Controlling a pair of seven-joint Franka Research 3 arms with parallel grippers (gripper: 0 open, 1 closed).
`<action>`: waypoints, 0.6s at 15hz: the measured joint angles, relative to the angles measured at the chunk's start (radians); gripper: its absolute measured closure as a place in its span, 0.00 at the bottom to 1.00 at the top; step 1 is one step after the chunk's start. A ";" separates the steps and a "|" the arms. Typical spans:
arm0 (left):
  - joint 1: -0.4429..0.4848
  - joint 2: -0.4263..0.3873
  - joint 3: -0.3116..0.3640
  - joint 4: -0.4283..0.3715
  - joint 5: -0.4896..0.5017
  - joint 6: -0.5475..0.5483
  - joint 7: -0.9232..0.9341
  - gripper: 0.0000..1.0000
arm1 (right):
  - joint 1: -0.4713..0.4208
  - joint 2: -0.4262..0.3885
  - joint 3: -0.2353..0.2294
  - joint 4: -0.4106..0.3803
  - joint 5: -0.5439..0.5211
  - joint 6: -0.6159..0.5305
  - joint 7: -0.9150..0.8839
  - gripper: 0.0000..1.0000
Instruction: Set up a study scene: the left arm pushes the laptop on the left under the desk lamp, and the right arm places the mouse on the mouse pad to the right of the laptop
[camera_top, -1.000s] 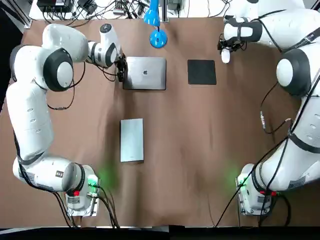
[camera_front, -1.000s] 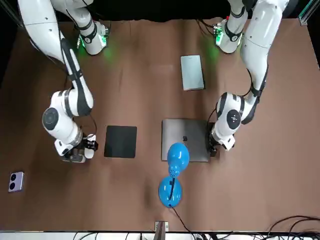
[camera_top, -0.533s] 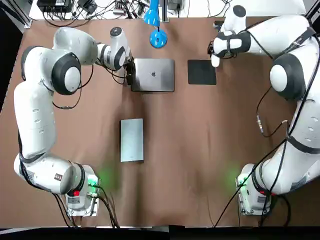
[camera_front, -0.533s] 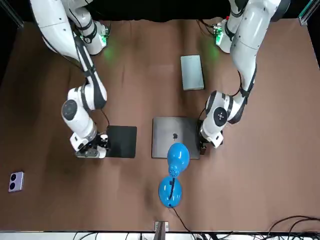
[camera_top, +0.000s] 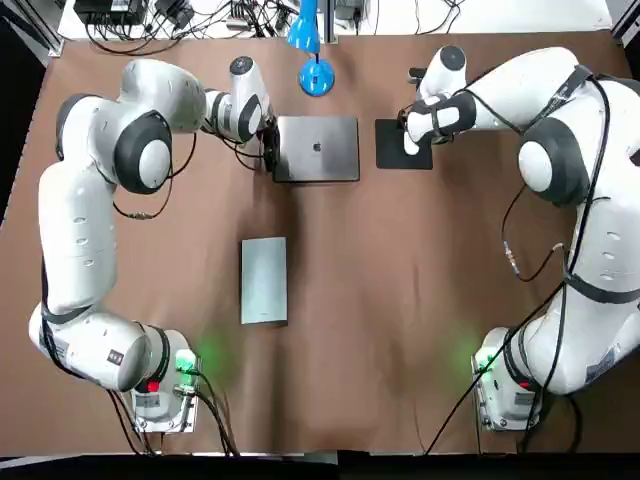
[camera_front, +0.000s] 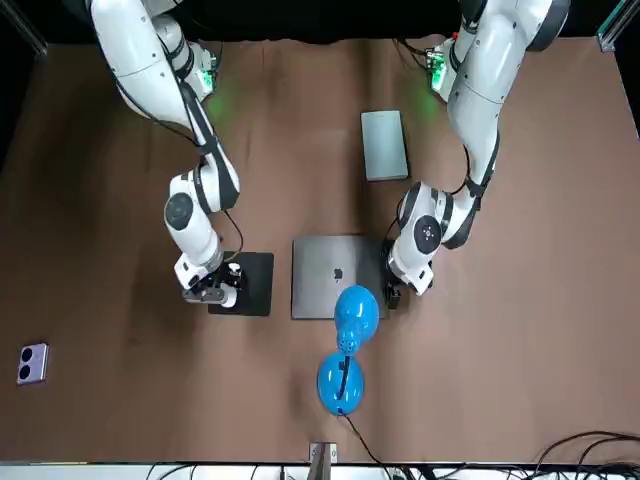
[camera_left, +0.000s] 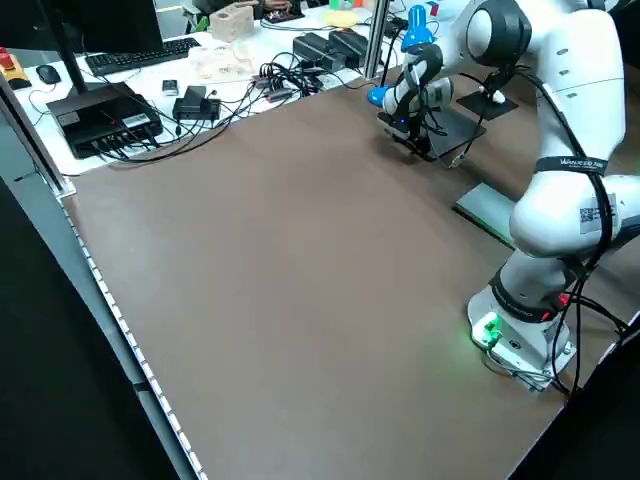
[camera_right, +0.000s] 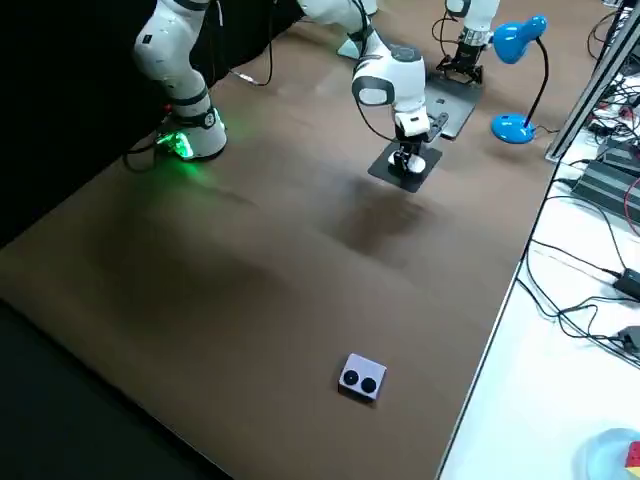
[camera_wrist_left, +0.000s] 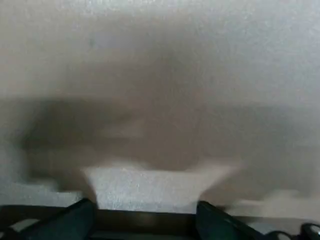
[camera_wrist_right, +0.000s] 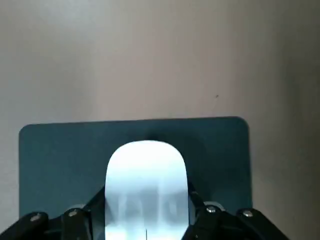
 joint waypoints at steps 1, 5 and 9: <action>-0.002 0.001 0.000 0.002 0.000 0.000 -0.002 0.00 | 0.005 0.001 0.000 0.000 0.000 0.000 0.002 0.39; -0.005 0.003 0.000 0.005 0.000 0.000 -0.002 0.00 | 0.012 0.005 -0.001 -0.002 0.000 0.006 0.003 0.39; -0.020 0.012 0.000 0.019 0.000 0.000 -0.003 0.00 | 0.014 0.018 -0.001 -0.002 0.000 0.014 0.003 0.26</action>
